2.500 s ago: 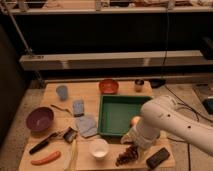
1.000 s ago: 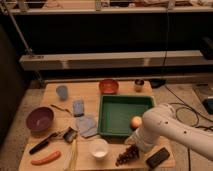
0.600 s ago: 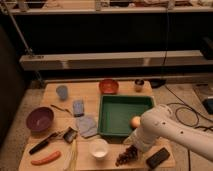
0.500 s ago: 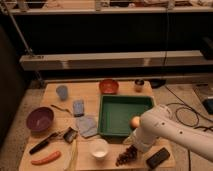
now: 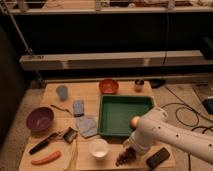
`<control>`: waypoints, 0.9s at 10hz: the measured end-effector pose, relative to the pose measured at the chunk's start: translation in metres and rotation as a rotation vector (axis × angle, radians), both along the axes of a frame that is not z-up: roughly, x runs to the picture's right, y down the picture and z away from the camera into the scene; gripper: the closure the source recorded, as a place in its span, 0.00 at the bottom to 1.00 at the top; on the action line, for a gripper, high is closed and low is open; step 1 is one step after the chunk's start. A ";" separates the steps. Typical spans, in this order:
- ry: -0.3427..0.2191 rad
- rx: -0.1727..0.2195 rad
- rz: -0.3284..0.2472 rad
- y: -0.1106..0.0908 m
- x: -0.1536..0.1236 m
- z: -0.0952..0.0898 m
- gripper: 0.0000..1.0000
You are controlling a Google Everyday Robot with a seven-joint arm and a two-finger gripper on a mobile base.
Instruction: Place grapes in red bowl
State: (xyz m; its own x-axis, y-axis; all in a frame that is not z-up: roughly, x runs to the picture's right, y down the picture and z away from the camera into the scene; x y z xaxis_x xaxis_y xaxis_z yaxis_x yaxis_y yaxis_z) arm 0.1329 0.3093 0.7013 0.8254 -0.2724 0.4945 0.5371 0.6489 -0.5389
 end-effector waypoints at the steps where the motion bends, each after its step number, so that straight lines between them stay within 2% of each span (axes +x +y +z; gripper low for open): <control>1: 0.012 0.010 -0.002 0.002 0.000 0.001 0.35; 5: 0.043 0.034 -0.016 0.009 0.001 0.009 0.35; 9: 0.064 0.036 -0.025 0.013 0.006 0.016 0.35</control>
